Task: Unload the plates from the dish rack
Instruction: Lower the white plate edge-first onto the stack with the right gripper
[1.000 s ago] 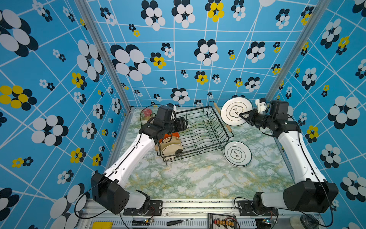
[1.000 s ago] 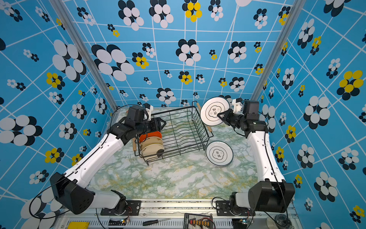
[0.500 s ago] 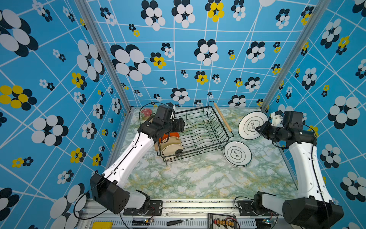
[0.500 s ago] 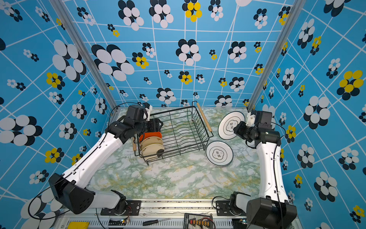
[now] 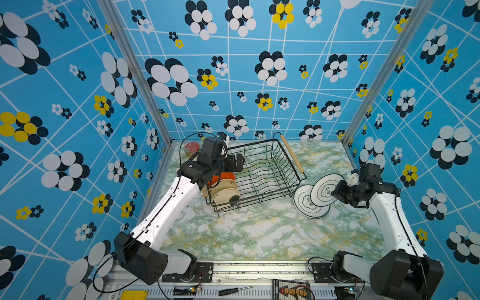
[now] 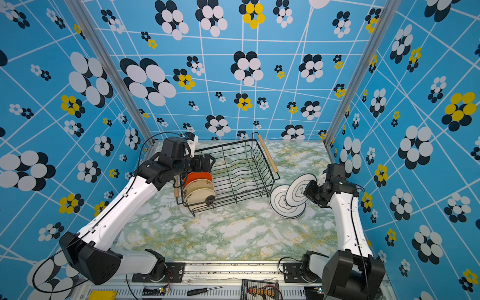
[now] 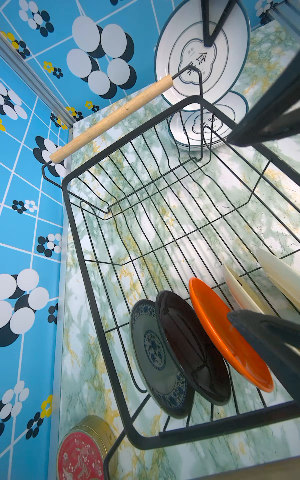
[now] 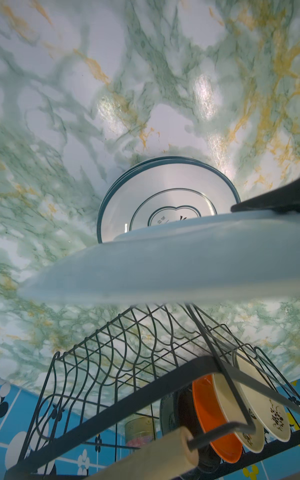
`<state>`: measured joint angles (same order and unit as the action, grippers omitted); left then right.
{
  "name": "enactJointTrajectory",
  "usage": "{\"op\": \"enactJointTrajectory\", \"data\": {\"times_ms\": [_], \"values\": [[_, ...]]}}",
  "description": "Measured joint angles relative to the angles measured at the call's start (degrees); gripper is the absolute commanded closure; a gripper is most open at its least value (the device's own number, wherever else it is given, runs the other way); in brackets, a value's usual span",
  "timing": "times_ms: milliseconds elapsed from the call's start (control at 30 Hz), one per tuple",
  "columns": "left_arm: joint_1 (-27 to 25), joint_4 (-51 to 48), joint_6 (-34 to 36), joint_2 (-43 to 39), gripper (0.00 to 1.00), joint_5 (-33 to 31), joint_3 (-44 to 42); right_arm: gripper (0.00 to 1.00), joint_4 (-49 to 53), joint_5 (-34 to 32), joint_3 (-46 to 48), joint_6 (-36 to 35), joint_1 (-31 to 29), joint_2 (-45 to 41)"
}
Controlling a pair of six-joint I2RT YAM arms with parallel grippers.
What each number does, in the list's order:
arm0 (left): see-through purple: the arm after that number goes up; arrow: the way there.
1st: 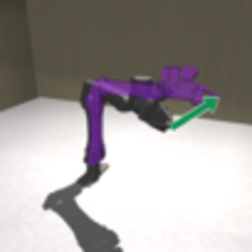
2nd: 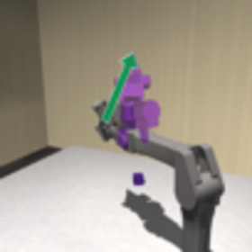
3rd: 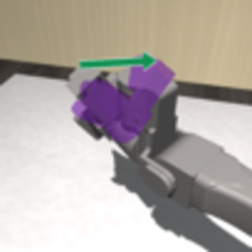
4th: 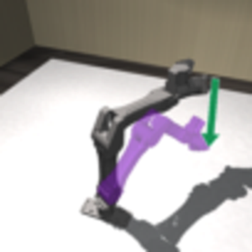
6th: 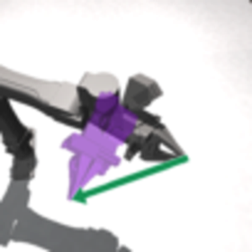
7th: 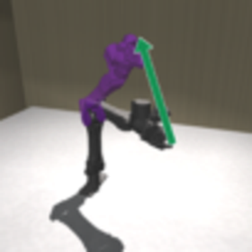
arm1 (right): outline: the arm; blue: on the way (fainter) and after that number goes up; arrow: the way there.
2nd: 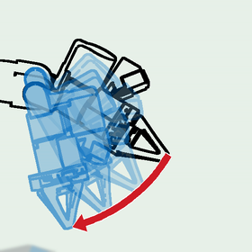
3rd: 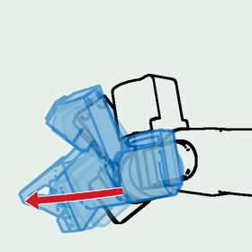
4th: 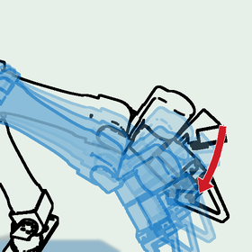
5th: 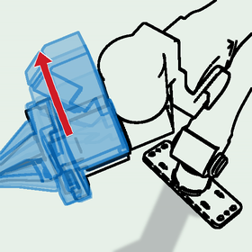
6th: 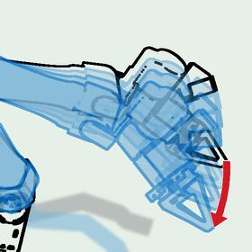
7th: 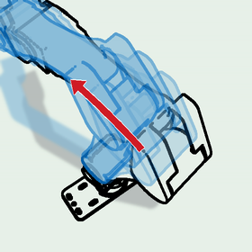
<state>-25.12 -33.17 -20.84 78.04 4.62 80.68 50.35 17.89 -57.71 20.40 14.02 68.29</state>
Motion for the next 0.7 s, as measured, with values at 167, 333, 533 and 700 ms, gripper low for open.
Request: {"op": "enactJointTrajectory", "data": {"times_ms": [167,333,533,700], "values": [[0.0,0.5,0.6,-0.2,0.01,0.0,-0.7,1.00,-0.8,0.7,2.4,0.5,0.0,0.0],[0.0,0.6,1.0,-0.9,0.01,-0.2,-1.7,0.99,-3.2,2.5,4.7,1.5,0.0,0.3],[0.0,0.6,1.0,-1.1,0.01,-0.2,-1.8,0.95,-4.9,4.3,6.8,2.4,0.0,2.0],[0.0,0.6,1.0,-1.1,0.01,0.1,-1.8,0.91,-6.9,6.3,8.3,3.2,0.0,2.3]]}}
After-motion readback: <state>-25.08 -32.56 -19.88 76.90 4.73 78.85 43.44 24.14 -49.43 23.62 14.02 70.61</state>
